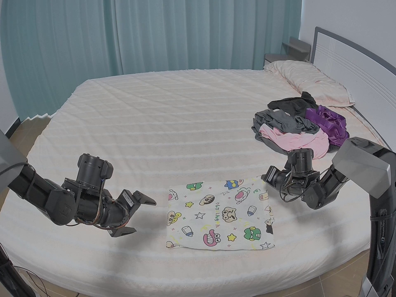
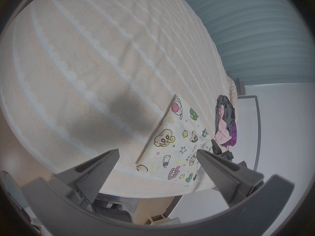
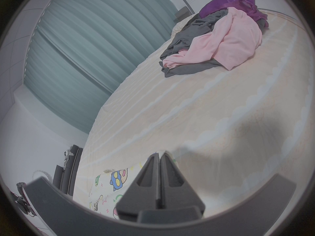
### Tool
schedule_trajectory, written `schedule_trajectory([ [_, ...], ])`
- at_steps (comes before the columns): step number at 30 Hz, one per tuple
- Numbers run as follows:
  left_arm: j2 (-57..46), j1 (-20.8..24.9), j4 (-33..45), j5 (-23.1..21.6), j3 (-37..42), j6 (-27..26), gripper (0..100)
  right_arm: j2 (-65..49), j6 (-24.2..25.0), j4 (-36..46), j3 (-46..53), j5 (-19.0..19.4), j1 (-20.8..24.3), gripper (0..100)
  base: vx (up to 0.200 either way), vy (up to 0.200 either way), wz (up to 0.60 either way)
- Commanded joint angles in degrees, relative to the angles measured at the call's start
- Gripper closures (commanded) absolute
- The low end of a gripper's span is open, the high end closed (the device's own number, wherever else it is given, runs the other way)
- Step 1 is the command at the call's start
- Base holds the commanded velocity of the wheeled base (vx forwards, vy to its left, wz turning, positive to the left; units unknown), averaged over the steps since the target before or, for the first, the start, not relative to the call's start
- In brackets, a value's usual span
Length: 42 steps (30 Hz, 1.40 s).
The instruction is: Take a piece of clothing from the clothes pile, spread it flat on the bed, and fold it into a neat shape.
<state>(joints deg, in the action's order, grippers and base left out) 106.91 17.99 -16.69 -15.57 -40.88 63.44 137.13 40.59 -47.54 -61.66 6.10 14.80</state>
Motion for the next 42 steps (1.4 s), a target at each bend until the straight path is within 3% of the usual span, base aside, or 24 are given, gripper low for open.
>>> schedule_trajectory([
  [1,0.05,0.02,-0.10,0.01,0.01,0.02,0,0.42,0.01,-0.18,-0.39,-0.21,-0.56,100,0.000,0.000,0.00],
  [15,0.14,0.02,-0.10,0.01,-0.08,0.02,0,1.30,-0.08,-0.09,-0.57,-0.47,-1.26,100,0.000,0.000,0.00],
  [16,0.23,0.02,-0.10,0.01,-0.08,0.02,0,1.38,-0.08,-0.09,-0.57,-0.47,-1.26,0,0.000,0.000,0.00],
  [25,1.98,0.46,-0.10,0.01,-2.02,-0.25,0,-2.04,-0.08,-0.09,2.25,-1.35,-2.49,0,0.000,0.000,0.00],
  [30,5.76,1.87,-0.10,0.54,-6.32,-2.18,0,-6.79,-1.75,-0.27,12.44,0.06,-2.14,0,0.000,0.000,0.00],
  [33,9.54,1.96,-0.01,0.63,-10.54,-8.68,0,-8.81,-6.58,-3.78,20.79,2.69,-1.35,0,0.000,0.000,0.00],
  [38,14.55,2.40,-0.10,0.19,-13.79,-19.49,0,-8.11,-7.64,-9.85,25.98,6.74,-0.21,0,0.000,0.000,0.00],
  [42,18.68,2.57,-0.63,0.19,-16.69,-23.45,0,-7.05,-7.72,-10.73,26.77,9.64,-0.12,0,0.000,0.000,0.00],
])
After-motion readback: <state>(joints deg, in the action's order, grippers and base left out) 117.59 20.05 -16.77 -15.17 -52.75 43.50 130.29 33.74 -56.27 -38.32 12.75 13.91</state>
